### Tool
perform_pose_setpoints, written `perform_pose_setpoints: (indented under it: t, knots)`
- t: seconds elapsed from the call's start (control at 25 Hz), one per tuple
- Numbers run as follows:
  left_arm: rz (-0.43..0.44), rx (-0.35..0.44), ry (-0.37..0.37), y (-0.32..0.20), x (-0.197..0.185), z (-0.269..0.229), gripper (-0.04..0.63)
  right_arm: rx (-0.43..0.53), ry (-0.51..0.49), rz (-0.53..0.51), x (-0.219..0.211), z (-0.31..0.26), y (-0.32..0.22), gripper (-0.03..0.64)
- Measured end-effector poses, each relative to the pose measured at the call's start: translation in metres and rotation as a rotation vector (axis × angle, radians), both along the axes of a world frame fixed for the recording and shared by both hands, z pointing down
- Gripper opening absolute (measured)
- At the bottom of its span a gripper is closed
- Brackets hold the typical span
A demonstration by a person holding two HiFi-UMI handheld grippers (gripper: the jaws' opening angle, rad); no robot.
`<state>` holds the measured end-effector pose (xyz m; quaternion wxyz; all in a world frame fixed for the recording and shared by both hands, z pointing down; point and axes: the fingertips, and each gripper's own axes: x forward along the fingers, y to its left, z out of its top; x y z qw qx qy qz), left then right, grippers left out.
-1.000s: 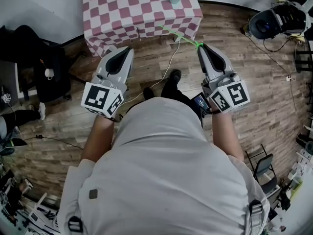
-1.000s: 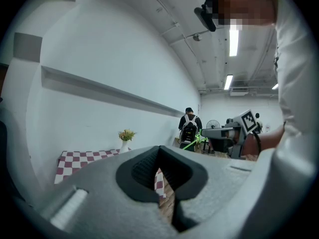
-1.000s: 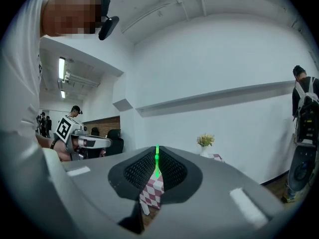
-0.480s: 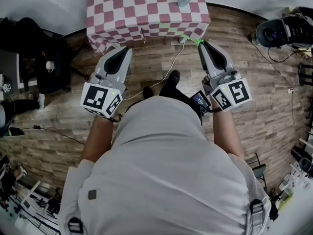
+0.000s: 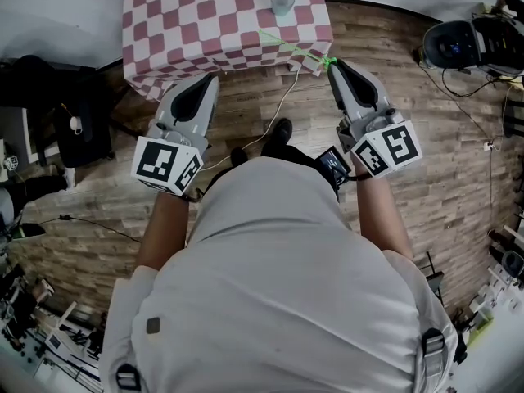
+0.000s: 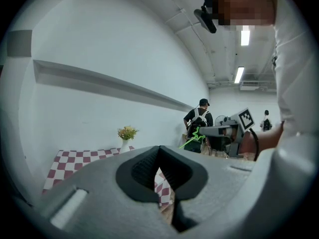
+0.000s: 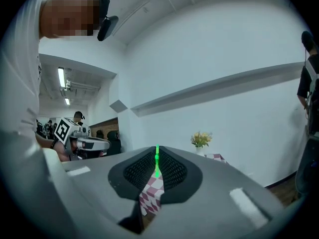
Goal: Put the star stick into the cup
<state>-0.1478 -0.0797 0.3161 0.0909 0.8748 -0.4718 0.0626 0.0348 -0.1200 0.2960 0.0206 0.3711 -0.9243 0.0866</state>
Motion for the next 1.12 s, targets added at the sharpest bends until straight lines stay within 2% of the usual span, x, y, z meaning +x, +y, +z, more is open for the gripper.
perform_pose_setpoints:
  t: [0.32,0.52,0.88,1.12]
  knots:
    - [0.004,0.0,-0.005,-0.057,0.057,0.003,0.005,-0.006,-0.005,0.004,0.058,0.006,-0.054,0.028]
    - [0.008,0.005,-0.01,-0.073,0.081,0.004,0.005,0.002,-0.011,0.006,0.083,0.007,-0.069,0.028]
    - [0.032,0.001,-0.006,-0.089,0.105,0.003,0.005,0.002,-0.034,0.055,0.115,0.008,-0.075,0.028]
    - [0.068,-0.001,0.002,-0.111,0.109,0.008,0.005,-0.009,-0.029,0.079,0.115,0.014,-0.09,0.028]
